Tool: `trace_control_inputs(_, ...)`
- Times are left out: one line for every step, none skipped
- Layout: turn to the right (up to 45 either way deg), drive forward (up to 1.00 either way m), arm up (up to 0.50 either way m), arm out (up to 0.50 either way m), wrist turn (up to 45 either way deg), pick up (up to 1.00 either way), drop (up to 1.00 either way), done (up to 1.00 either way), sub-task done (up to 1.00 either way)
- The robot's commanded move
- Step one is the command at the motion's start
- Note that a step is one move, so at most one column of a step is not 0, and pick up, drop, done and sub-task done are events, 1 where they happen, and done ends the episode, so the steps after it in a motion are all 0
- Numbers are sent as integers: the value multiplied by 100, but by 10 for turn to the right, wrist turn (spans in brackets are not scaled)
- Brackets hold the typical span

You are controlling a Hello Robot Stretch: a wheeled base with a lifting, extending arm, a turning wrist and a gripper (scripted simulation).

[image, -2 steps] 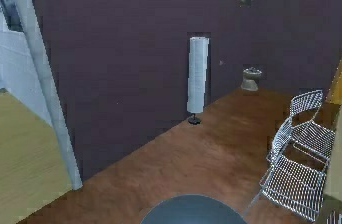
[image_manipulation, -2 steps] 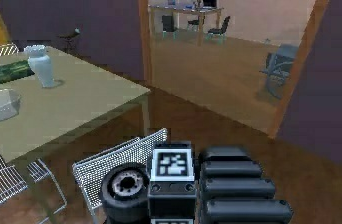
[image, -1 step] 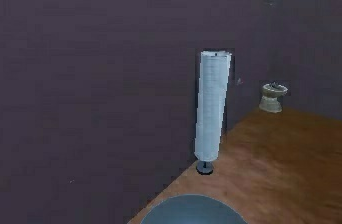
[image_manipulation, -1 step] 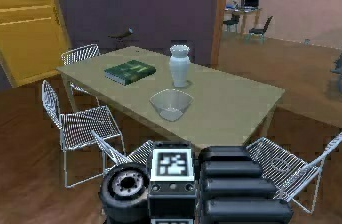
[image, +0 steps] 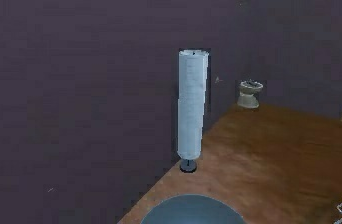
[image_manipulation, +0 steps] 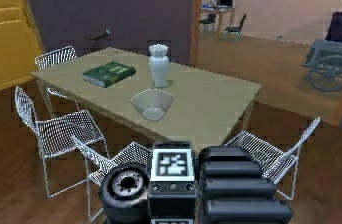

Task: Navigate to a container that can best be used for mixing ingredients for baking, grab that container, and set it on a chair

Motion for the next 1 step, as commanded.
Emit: trace_control_inputs(0,20,0,0,0,0,0,0,0)
